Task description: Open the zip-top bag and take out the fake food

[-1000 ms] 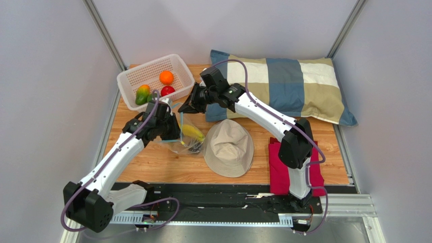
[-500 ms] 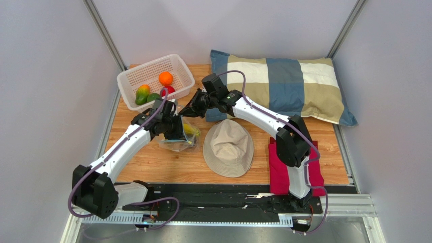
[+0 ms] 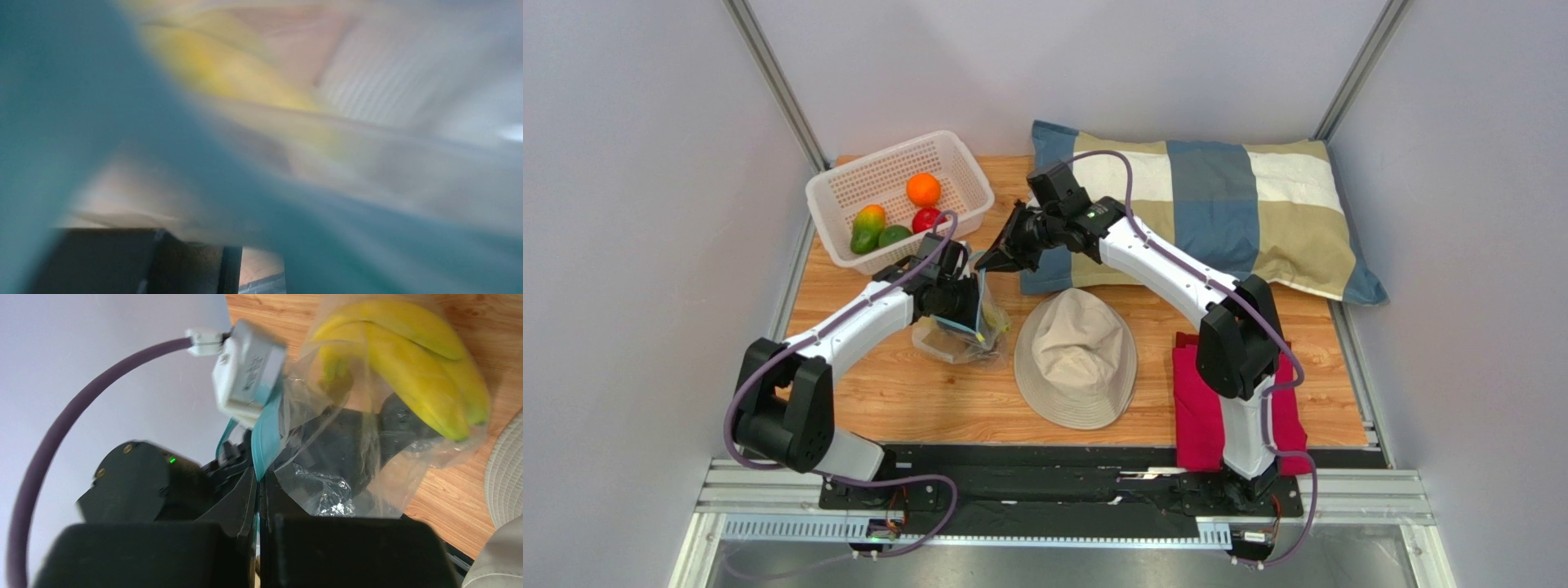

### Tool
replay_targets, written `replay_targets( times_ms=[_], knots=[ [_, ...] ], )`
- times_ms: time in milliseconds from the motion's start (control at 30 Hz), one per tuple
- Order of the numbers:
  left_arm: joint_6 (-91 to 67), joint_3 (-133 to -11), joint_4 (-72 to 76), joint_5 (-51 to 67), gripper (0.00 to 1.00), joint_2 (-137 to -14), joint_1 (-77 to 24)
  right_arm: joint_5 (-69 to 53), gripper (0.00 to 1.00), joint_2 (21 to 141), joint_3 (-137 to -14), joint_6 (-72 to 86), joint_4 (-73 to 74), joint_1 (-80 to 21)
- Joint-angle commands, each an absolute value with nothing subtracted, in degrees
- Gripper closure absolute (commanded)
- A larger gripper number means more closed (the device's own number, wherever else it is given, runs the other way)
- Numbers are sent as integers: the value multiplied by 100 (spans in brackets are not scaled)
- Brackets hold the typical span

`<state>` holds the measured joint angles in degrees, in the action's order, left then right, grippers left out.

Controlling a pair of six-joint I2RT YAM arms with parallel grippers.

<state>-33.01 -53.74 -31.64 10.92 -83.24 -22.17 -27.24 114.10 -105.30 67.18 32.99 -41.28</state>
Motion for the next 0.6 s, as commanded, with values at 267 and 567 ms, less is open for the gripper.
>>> replay_targets(
  times_ms=[267, 567],
  knots=[
    [-3199, -5458, -2997, 1142, 41, -8622, -2250, -2909, 100, 11417, -10864, 6416, 3515, -4105],
    [-3190, -5370, -3322, 897, 39, -7937, -2250, -2927, 100, 11338, -10512, 6311, 3542, -4087]
  ],
)
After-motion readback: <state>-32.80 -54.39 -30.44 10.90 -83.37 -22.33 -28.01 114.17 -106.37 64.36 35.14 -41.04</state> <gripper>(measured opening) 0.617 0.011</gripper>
